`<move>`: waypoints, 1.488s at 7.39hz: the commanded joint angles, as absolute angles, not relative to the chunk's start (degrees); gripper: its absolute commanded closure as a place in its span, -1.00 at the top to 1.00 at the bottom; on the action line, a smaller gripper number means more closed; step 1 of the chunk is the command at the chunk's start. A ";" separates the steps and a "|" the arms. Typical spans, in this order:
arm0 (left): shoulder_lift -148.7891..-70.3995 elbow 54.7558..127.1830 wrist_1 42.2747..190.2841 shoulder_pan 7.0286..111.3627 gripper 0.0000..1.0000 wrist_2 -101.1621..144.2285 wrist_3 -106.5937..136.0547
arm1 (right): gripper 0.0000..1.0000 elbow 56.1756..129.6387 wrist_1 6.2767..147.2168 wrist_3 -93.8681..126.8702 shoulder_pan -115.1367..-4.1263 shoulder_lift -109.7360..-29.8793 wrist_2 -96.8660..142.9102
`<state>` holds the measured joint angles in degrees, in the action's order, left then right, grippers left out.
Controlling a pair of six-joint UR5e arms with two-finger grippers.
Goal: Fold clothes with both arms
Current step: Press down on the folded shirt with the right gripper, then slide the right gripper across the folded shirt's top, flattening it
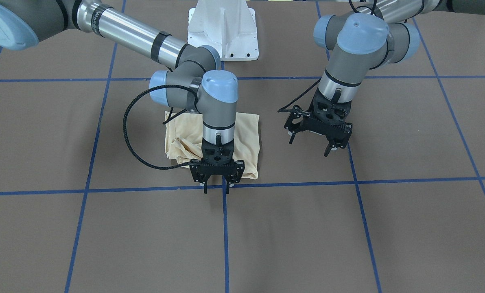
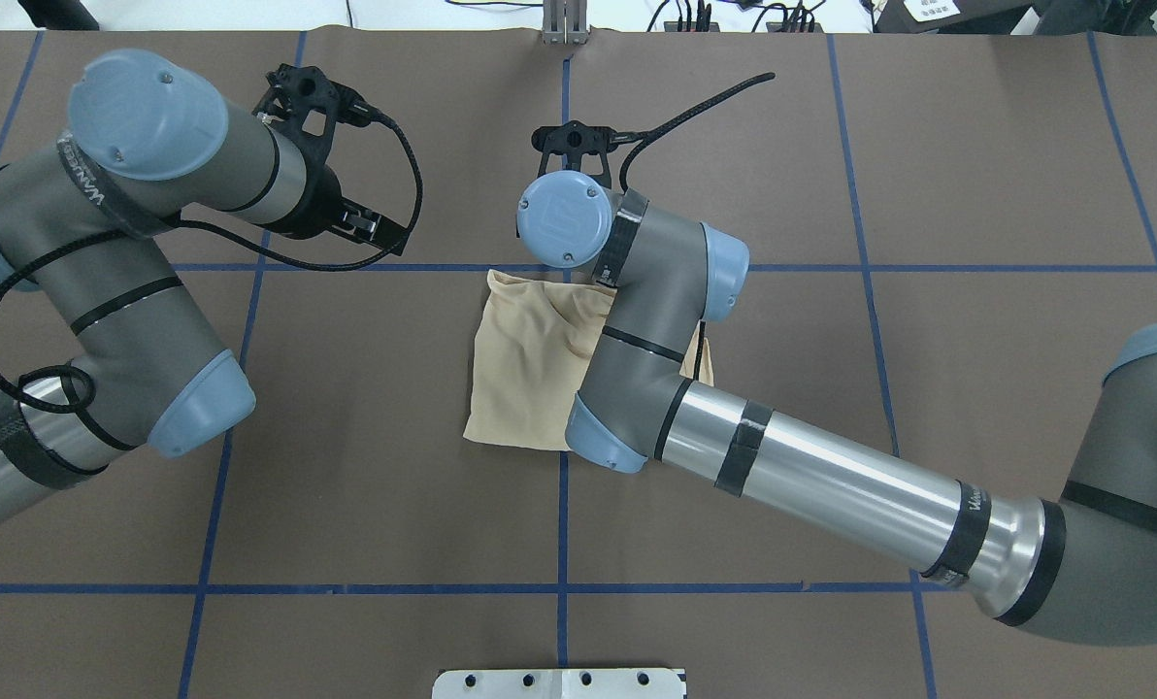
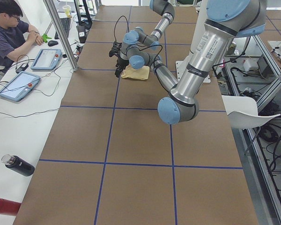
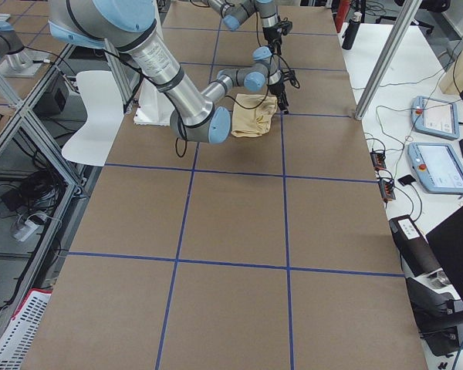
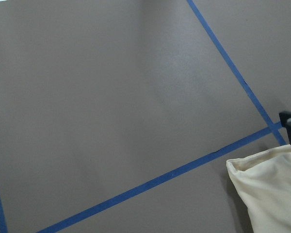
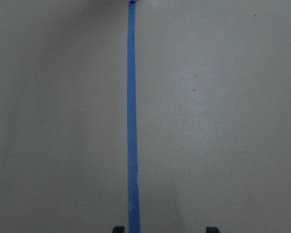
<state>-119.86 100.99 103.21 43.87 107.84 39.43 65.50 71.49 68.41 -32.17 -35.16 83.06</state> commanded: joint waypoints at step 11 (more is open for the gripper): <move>-119.62 101.07 103.27 43.86 1.00 107.84 39.46 | 0.08 85.45 85.60 81.07 -26.28 -47.37 86.33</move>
